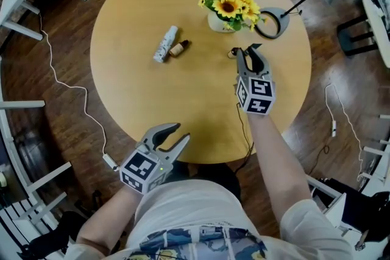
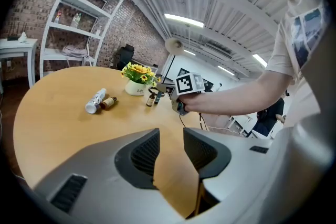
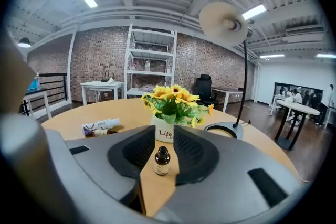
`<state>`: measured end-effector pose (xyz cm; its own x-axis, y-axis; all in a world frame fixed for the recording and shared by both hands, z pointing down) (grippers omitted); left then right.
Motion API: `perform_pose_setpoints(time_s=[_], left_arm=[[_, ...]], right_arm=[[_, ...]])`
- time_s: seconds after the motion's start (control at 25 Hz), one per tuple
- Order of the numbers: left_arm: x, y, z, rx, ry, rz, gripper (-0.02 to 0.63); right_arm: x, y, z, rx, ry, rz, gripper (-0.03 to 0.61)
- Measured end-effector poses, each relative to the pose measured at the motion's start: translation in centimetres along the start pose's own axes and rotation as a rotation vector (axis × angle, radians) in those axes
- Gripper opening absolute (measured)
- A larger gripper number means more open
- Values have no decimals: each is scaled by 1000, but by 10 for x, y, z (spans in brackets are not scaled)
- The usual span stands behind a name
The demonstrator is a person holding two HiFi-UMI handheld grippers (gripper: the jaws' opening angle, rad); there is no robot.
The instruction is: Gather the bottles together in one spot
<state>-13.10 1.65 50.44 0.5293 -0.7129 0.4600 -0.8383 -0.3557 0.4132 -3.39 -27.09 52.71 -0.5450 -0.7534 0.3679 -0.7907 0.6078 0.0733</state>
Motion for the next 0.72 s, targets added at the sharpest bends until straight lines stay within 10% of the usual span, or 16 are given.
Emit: perform_pose_setpoints(time_s=[0.72], left_arm=[[8,-101,39,98,-44,128,143]], right_arm=[[-304,-15,16,14,-15,248,171]])
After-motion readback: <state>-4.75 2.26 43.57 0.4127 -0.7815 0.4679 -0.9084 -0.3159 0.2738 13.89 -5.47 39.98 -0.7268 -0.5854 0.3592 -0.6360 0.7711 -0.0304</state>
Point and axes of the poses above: the fingertips, and each gripper's own axes: x forward along the fingers, y to its left, z out of its top, the point moved 2 cm from there along -x, backward along the fingers
